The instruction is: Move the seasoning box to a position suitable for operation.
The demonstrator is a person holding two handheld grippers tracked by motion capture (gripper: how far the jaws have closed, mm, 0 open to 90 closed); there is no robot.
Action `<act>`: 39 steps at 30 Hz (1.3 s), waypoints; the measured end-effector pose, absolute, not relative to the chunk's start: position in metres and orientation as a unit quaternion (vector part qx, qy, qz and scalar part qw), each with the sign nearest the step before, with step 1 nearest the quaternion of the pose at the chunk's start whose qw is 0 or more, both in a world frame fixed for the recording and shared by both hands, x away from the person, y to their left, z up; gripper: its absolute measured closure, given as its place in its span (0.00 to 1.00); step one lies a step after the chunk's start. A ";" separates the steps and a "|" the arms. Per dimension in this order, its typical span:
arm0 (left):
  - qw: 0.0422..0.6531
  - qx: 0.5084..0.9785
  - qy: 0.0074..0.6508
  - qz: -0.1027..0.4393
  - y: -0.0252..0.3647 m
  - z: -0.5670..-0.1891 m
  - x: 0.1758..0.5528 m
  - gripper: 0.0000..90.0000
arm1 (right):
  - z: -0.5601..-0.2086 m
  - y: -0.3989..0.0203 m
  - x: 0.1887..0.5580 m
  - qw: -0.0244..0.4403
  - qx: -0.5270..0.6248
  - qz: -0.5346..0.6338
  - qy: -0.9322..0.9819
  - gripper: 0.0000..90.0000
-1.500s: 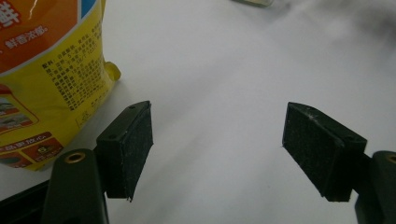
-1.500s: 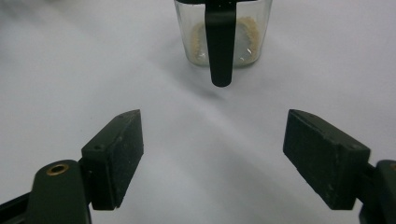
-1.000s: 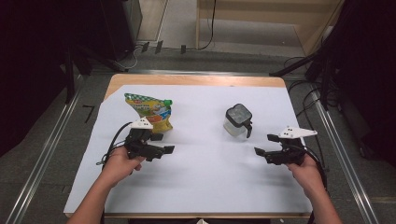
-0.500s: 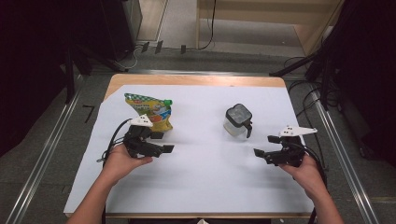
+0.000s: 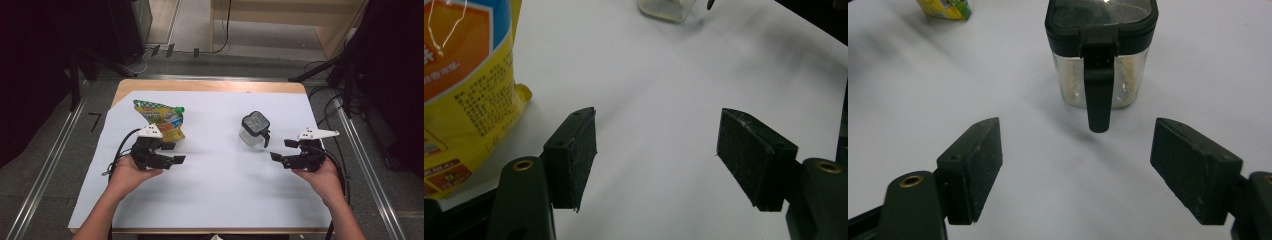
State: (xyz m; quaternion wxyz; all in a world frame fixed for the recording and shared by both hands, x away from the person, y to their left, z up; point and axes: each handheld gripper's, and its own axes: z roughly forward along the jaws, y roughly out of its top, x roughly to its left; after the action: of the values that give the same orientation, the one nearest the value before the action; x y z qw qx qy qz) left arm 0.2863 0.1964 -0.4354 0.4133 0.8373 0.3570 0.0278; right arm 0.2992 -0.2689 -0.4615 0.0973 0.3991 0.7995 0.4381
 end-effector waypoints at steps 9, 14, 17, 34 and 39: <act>0.406 0.836 0.367 0.029 0.202 -0.437 0.283 0.37 | -0.455 -0.265 0.309 0.099 0.407 0.442 0.793 0.24; 0.407 0.836 0.367 0.031 0.205 -0.438 0.282 0.37 | -0.453 -0.261 0.315 0.108 0.408 0.436 0.795 0.24; 0.409 0.834 0.370 0.031 0.205 -0.438 0.280 0.37 | -0.450 -0.257 0.321 0.117 0.414 0.436 0.791 0.24; 0.404 0.838 0.367 0.025 0.203 -0.441 0.278 0.37 | -0.439 -0.234 0.357 0.137 0.429 0.421 0.788 0.19; 0.397 0.843 0.362 0.024 0.202 -0.443 0.279 0.37 | -0.444 -0.225 0.363 0.135 0.427 0.421 0.789 0.15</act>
State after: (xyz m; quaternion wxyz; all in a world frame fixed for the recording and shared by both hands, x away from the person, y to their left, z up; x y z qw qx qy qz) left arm 0.2786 0.2016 -0.4429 0.3975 0.8430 0.3617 0.0245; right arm 0.3634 -0.2249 -0.4438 0.1353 0.4269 0.7890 0.4207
